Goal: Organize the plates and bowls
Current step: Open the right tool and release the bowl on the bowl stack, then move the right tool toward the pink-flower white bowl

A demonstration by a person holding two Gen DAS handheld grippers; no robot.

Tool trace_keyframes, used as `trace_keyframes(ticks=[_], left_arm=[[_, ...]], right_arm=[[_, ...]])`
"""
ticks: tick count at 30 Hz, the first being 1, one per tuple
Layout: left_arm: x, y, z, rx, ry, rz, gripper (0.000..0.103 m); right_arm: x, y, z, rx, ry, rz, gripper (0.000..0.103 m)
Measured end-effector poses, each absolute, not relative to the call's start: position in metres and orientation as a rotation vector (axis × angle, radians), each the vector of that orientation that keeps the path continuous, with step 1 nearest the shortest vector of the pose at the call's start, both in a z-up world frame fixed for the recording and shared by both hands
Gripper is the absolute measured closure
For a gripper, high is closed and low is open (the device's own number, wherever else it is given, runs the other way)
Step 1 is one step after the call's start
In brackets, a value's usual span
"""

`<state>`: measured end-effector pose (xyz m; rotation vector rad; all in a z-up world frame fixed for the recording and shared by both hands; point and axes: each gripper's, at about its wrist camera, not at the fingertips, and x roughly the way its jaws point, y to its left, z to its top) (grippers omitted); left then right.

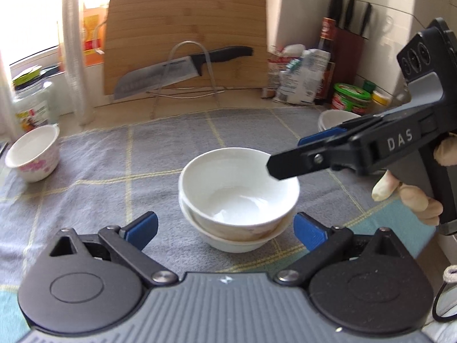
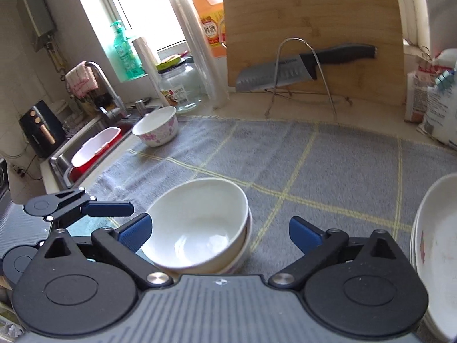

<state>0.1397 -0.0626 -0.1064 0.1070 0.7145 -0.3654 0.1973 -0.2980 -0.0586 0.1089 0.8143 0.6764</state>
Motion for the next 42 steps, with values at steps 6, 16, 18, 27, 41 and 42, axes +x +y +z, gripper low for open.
trace_keyframes(ticks=[6,16,18,27,41,42], left_arm=[[0.127,-0.044,-0.098,0.088,0.726,-0.178,0.002],[0.159,0.043,-0.105,0.04,0.692,-0.052,0.002],[0.171,0.063,-0.11,0.044,0.696,-0.065,0.002],[0.223,0.144,-0.126,0.076,0.684,-0.132,0.002],[0.276,0.168,-0.152,0.078,0.713,-0.199,0.002],[0.278,0.168,-0.153,0.088,0.713,-0.204,0.002]], right_arm=[[0.219,-0.292,-0.055,0.047,0.83,0.732,0.0],[0.23,-0.258,-0.036,-0.047,0.816,0.686,0.0],[0.234,-0.245,-0.034,-0.066,0.819,0.634,0.0],[0.252,-0.165,-0.023,-0.076,0.858,0.46,0.0],[0.276,-0.068,-0.016,-0.229,0.888,0.506,0.0],[0.279,-0.063,-0.016,-0.238,0.884,0.508,0.0]])
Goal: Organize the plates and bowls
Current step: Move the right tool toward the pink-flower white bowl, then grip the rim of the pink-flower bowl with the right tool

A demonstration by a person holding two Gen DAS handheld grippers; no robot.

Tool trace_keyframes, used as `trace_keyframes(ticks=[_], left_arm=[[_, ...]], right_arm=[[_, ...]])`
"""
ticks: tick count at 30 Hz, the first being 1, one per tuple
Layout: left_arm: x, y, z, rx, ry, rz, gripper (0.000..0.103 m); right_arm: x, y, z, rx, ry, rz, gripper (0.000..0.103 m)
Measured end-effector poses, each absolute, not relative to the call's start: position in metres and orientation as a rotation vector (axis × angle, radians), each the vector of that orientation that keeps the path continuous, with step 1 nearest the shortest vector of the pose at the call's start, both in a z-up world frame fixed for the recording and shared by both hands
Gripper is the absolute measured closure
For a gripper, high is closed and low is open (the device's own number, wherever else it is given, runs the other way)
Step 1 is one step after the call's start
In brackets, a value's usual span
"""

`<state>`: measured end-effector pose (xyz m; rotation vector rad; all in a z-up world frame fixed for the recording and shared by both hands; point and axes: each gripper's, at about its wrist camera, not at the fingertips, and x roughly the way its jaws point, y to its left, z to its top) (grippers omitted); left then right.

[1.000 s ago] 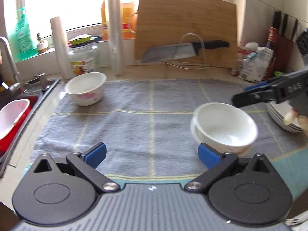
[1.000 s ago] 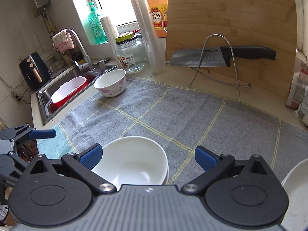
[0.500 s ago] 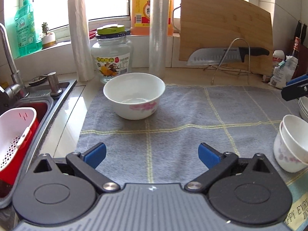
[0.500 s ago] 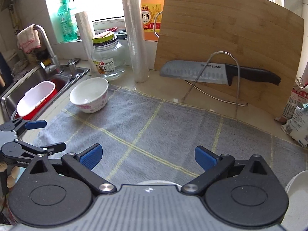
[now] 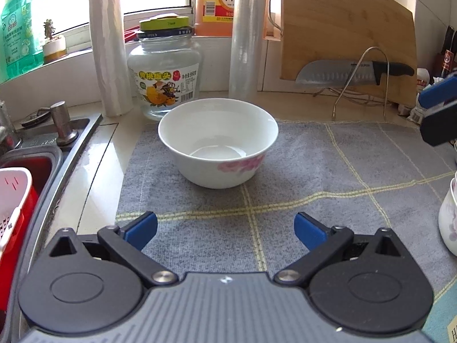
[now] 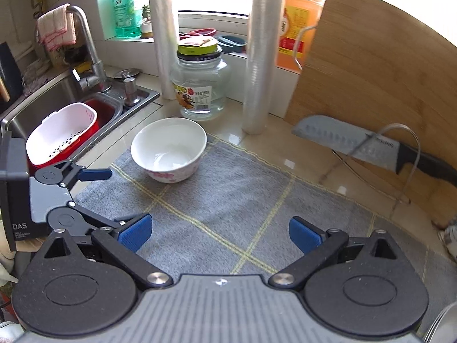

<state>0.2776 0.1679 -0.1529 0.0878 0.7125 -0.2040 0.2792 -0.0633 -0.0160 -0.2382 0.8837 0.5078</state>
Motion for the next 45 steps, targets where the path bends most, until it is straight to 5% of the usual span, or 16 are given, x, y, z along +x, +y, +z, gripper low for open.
trace_keyframes(ticks=[45], left_arm=[[0.319,0.171,-0.169,0.133,0.711,-0.218,0.001]], right_arm=[[0.373,0.022,-0.054,-0.276,0.976,0.68,0.0]])
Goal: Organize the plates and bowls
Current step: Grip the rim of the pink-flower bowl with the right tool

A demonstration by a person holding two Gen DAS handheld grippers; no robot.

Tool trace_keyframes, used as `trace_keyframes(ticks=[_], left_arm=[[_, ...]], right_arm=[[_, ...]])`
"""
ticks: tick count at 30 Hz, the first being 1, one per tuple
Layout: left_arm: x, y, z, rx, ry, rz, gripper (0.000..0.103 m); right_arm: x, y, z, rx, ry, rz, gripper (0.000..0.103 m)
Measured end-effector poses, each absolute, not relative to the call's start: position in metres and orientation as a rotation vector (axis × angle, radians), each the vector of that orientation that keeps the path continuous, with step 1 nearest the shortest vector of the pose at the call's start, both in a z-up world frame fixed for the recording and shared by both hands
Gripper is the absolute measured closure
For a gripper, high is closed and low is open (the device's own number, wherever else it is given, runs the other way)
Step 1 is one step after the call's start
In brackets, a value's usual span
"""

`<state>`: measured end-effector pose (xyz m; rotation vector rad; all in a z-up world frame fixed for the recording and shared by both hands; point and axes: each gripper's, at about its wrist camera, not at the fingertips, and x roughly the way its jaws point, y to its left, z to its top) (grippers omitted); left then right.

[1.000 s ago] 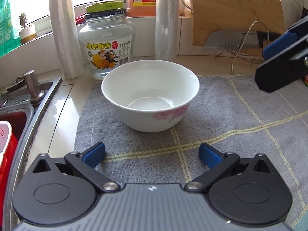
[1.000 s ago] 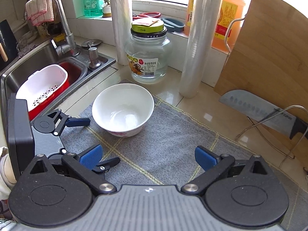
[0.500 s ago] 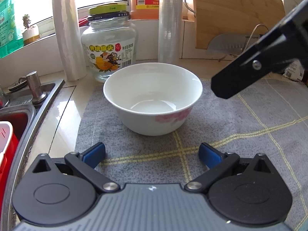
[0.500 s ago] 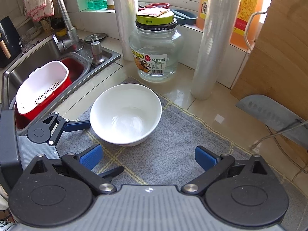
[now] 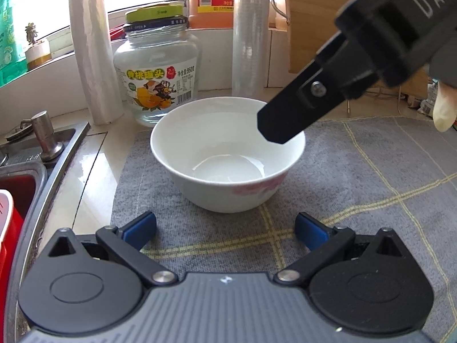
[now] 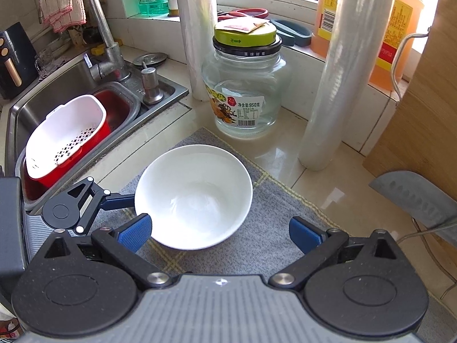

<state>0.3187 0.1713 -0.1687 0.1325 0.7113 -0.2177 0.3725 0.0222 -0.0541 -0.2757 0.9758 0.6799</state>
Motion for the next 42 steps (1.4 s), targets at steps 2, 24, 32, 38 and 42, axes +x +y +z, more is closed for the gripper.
trace_keyframes(ticks=[2,24,32,38,42], left_arm=[[0.316,0.168,-0.163,0.149,0.675,-0.225,0.001],[0.33,0.173,-0.15,0.074,0.574,-0.225,0.001],[0.332,0.173,-0.151,0.07,0.577,-0.238,0.003],[0.332,0.173,-0.151,0.069,0.572,-0.253,0.003],[0.333,0.173,-0.151,0.075,0.57,-0.254,0.004]], right_arm=[[0.374,0.024,-0.055,-0.28,0.972,0.684,0.0],[0.4,0.041,-0.071,-0.215,0.997,0.748,0.008],[0.413,0.045,-0.077,-0.205,1.01,0.758,0.018],[0.414,0.048,-0.08,-0.205,1.022,0.778,0.025],[0.413,0.048,-0.08,-0.204,1.02,0.777,0.026]])
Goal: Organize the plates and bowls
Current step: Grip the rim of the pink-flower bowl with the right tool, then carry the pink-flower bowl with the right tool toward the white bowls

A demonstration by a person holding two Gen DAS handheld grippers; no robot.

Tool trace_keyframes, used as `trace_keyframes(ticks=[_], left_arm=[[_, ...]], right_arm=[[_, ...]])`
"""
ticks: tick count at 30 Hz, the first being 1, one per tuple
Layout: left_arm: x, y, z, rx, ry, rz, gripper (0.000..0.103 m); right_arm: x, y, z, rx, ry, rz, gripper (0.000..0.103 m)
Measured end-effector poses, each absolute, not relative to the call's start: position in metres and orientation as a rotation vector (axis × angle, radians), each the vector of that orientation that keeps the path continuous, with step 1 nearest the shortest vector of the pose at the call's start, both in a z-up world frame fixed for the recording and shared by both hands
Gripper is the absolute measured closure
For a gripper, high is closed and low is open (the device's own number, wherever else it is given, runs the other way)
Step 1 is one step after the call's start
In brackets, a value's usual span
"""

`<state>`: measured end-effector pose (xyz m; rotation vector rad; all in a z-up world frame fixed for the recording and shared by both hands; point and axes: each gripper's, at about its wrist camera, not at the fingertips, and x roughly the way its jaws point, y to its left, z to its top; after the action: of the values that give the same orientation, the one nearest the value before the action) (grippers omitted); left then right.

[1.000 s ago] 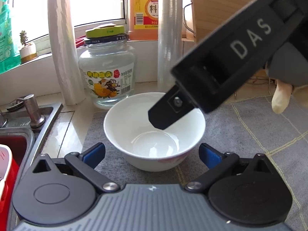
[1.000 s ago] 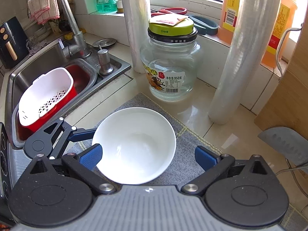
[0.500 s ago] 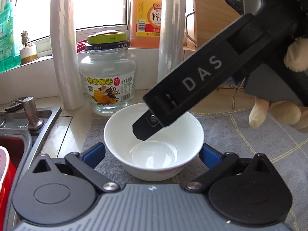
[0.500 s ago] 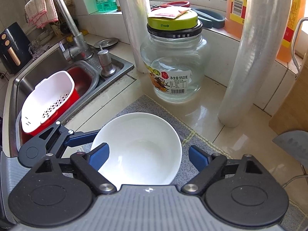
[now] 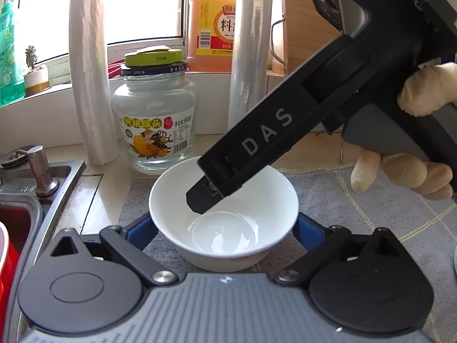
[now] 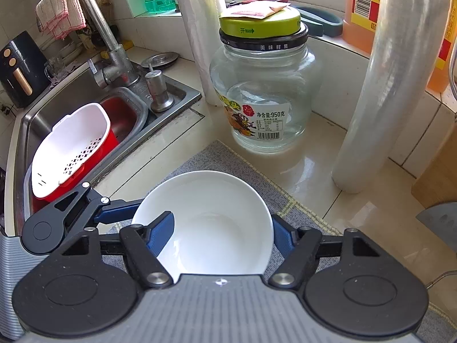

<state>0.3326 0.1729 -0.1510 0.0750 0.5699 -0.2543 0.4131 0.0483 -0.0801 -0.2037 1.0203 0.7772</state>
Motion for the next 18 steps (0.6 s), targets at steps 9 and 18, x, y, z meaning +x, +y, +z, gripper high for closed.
trace_keyframes(ticks=[9,18], left_arm=[[0.332,0.173,-0.149,0.079,0.581,-0.257,0.005],[0.315,0.168,-0.135,0.102,0.589,-0.28,0.005]], right_arm=[[0.413,0.048,-0.079,-0.201,1.025,0.775,0.027],[0.399,0.041,-0.066,-0.184,1.04,0.779,0.027]])
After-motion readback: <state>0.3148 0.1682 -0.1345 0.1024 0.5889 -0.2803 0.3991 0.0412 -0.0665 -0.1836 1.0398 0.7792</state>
